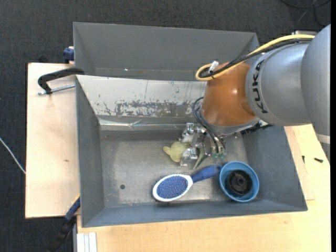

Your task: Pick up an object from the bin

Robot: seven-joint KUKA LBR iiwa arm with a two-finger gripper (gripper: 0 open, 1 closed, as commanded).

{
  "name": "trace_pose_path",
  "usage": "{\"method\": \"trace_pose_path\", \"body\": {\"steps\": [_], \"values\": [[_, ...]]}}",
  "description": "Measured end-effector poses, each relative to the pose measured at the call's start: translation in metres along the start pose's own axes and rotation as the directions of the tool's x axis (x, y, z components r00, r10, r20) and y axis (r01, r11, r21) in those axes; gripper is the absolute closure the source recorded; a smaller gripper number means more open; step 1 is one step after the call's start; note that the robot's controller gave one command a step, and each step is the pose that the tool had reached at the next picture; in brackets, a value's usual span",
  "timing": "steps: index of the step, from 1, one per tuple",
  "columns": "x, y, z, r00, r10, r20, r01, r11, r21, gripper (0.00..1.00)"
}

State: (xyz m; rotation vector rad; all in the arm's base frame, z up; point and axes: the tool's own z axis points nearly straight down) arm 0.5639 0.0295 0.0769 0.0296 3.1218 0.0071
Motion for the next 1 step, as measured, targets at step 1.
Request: {"method": "trace_pose_path", "body": {"steps": [1], "values": [[0.0154, 0.0172, -0.1409, 1.0, 0.021, -0.006, -0.021, 1.0, 0.002, 1.0]]}}
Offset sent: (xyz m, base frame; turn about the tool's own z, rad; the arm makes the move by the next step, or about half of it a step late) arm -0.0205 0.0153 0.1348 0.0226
